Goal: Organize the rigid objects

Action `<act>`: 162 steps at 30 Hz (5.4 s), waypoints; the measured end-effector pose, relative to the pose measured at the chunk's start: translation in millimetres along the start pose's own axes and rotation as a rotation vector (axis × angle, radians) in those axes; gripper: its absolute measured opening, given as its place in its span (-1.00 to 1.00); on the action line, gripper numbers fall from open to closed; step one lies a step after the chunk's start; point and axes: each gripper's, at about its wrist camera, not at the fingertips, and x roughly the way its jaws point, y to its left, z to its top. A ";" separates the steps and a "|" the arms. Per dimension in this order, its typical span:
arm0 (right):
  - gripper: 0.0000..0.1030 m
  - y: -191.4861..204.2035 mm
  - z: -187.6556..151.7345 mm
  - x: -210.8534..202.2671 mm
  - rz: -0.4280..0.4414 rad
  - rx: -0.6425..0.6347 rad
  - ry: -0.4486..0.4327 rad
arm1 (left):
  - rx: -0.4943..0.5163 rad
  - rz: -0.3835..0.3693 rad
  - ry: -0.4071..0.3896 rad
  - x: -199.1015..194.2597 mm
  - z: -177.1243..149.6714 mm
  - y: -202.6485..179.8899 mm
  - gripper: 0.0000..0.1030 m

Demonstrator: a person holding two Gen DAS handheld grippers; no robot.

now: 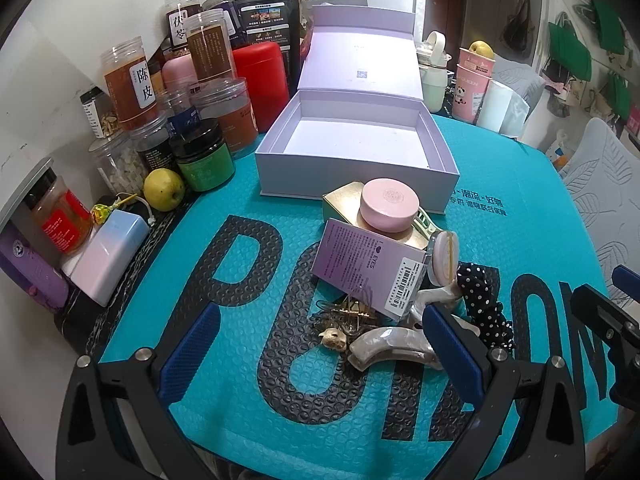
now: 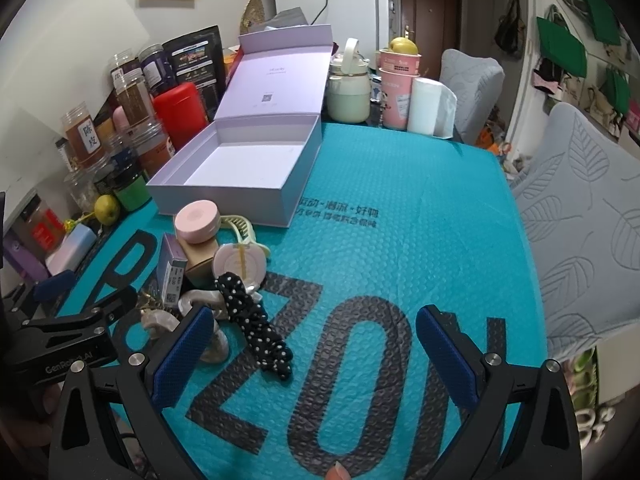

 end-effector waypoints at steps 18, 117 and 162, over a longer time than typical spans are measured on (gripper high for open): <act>1.00 -2.7 -2.0 -1.5 -0.007 0.014 0.000 | -0.017 0.001 -0.011 -4.6 -1.7 1.4 1.00; 1.00 -12.7 0.4 84.4 0.200 0.027 0.199 | -0.058 -0.345 0.124 82.4 26.7 -0.9 0.10; -0.56 7.5 -13.8 104.7 0.249 -0.054 0.263 | -0.043 -0.024 0.117 102.1 19.6 30.5 -0.02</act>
